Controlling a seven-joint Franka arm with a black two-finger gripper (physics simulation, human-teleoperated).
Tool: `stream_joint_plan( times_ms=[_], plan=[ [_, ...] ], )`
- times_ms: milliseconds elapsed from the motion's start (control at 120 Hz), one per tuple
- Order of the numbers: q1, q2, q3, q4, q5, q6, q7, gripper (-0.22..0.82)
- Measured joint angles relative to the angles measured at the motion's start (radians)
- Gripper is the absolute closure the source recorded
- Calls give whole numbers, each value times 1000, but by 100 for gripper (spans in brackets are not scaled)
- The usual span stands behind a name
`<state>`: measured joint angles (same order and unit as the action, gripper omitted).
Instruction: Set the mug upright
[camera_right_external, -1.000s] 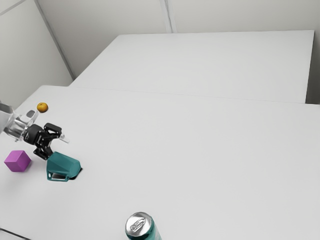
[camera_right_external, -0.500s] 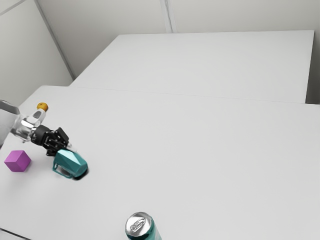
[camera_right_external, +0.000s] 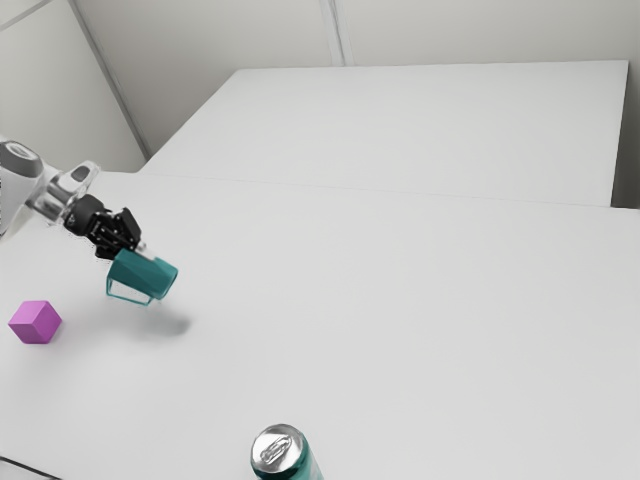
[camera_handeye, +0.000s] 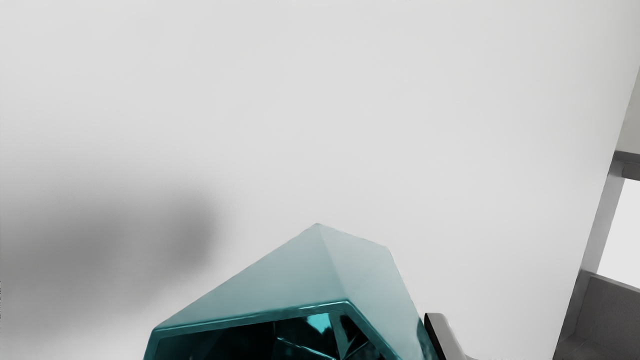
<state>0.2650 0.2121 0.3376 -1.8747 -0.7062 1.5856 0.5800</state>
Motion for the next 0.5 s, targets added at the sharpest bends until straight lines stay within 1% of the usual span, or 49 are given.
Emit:
stream_joint_plan(
  times_ms=[83, 233, 367, 500],
  plan=[
    [-59, -4, -18, 82, 99, 12, -12, 78],
    [-115, -30, -65, 123, 257, 88, -29, 78],
    [-140, -34, -108, 119, 342, 205, -38, 78],
    [-156, -29, -170, 96, 442, 369, -48, 78]
  ],
)
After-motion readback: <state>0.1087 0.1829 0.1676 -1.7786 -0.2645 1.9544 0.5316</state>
